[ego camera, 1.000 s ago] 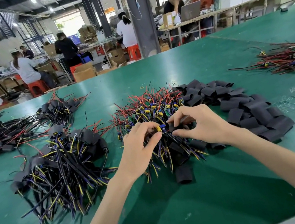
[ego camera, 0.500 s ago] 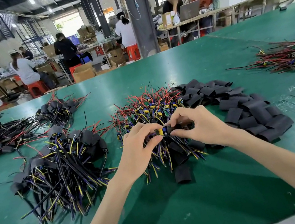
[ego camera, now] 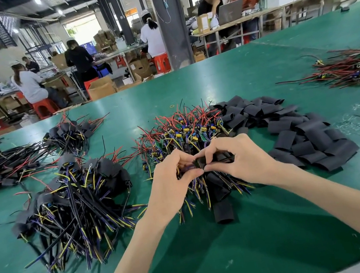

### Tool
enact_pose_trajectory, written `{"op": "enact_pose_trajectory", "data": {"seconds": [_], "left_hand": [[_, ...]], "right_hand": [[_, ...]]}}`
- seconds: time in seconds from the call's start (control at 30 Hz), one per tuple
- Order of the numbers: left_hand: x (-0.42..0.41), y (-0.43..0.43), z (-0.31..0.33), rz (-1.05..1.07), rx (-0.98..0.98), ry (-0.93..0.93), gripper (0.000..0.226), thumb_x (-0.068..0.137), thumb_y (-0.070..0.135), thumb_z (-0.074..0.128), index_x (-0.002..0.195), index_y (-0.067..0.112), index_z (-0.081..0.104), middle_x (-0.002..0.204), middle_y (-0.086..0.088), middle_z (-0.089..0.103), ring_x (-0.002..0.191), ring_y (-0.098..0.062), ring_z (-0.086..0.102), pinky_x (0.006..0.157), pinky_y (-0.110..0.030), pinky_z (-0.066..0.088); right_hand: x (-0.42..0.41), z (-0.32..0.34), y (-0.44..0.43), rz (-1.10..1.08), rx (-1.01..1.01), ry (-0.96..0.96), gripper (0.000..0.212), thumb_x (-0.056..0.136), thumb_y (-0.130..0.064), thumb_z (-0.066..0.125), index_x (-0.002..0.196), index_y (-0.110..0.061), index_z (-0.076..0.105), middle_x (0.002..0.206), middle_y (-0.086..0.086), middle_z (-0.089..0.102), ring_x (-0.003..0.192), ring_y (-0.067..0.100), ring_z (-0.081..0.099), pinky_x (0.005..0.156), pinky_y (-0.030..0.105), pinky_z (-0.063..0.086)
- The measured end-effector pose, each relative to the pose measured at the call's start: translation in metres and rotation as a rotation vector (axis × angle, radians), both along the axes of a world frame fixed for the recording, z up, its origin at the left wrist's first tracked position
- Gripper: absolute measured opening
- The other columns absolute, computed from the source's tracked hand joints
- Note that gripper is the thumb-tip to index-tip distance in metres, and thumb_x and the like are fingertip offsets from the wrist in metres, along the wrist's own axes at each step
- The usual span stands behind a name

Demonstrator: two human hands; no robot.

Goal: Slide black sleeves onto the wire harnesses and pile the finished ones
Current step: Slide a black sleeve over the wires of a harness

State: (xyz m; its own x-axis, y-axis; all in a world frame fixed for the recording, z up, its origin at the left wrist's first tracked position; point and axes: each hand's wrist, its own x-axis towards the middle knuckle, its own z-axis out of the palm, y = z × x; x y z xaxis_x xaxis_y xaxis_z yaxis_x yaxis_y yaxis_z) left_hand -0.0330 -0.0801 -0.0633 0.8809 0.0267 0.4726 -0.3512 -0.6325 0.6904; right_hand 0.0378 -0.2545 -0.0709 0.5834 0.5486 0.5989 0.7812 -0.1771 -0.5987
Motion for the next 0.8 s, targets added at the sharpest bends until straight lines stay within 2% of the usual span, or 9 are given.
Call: {"op": "enact_pose_trajectory", "data": {"seconds": [0.17, 0.23, 0.33, 0.43, 0.57, 0.67, 0.8], "left_hand": [[0.0018, 0.0051, 0.0015, -0.013, 0.033, 0.003, 0.020, 0.076, 0.007, 0.076, 0.093, 0.014, 0.067, 0.085, 0.003, 0.066, 0.077, -0.001, 0.057, 0.076, -0.011, 0.041], [0.0023, 0.0074, 0.0038, 0.002, 0.050, -0.032, 0.021, 0.080, 0.005, 0.073, 0.097, 0.017, 0.071, 0.089, 0.004, 0.064, 0.081, -0.001, 0.058, 0.080, -0.010, 0.040], [0.0017, 0.0090, 0.0050, 0.027, 0.048, -0.081, 0.022, 0.081, 0.002, 0.071, 0.094, 0.020, 0.073, 0.086, 0.008, 0.065, 0.080, 0.000, 0.059, 0.080, -0.009, 0.041], [0.0004, 0.0083, 0.0025, 0.026, 0.005, -0.076, 0.022, 0.079, 0.002, 0.072, 0.090, 0.021, 0.068, 0.080, 0.009, 0.069, 0.078, 0.000, 0.061, 0.078, -0.009, 0.042], [0.0010, 0.0062, -0.0002, 0.037, -0.020, -0.087, 0.027, 0.077, 0.002, 0.073, 0.090, 0.022, 0.060, 0.077, 0.012, 0.068, 0.076, -0.001, 0.062, 0.080, -0.013, 0.044], [0.0021, 0.0049, -0.0018, 0.033, -0.026, -0.085, 0.029, 0.078, 0.004, 0.074, 0.089, 0.023, 0.056, 0.079, 0.016, 0.067, 0.076, -0.002, 0.062, 0.080, -0.016, 0.044], [0.0023, 0.0049, -0.0047, 0.021, -0.023, -0.093, 0.026, 0.079, 0.005, 0.073, 0.089, 0.021, 0.055, 0.080, 0.016, 0.067, 0.079, -0.002, 0.063, 0.082, -0.016, 0.045]], "right_hand": [[0.0003, -0.0017, 0.0012, -0.026, 0.015, -0.031, 0.016, 0.076, -0.009, 0.078, 0.077, -0.011, 0.062, 0.100, -0.004, 0.072, 0.088, 0.003, 0.064, 0.084, 0.029, 0.050], [0.0006, -0.0003, 0.0011, -0.041, 0.033, -0.027, 0.016, 0.075, -0.010, 0.078, 0.076, -0.012, 0.062, 0.100, -0.005, 0.071, 0.090, 0.004, 0.065, 0.085, 0.031, 0.051], [-0.0013, -0.0008, 0.0021, -0.030, 0.039, 0.002, 0.016, 0.077, -0.013, 0.077, 0.077, -0.015, 0.061, 0.101, -0.007, 0.072, 0.086, 0.002, 0.066, 0.085, 0.029, 0.051], [-0.0023, -0.0024, 0.0028, -0.016, 0.035, 0.068, 0.017, 0.079, -0.014, 0.075, 0.079, -0.019, 0.058, 0.101, -0.004, 0.072, 0.087, 0.003, 0.068, 0.087, 0.030, 0.052], [-0.0002, -0.0016, 0.0014, 0.017, 0.067, 0.154, 0.016, 0.079, -0.010, 0.074, 0.079, -0.012, 0.059, 0.099, 0.000, 0.073, 0.090, 0.007, 0.069, 0.088, 0.024, 0.051], [0.0009, -0.0005, 0.0004, 0.054, 0.080, 0.235, 0.016, 0.078, -0.006, 0.074, 0.078, -0.010, 0.059, 0.099, -0.001, 0.073, 0.092, 0.007, 0.069, 0.088, 0.018, 0.048], [0.0008, -0.0008, 0.0011, 0.061, 0.085, 0.251, 0.019, 0.077, -0.004, 0.074, 0.075, -0.015, 0.059, 0.098, -0.001, 0.073, 0.092, 0.007, 0.069, 0.088, 0.018, 0.048]]}}
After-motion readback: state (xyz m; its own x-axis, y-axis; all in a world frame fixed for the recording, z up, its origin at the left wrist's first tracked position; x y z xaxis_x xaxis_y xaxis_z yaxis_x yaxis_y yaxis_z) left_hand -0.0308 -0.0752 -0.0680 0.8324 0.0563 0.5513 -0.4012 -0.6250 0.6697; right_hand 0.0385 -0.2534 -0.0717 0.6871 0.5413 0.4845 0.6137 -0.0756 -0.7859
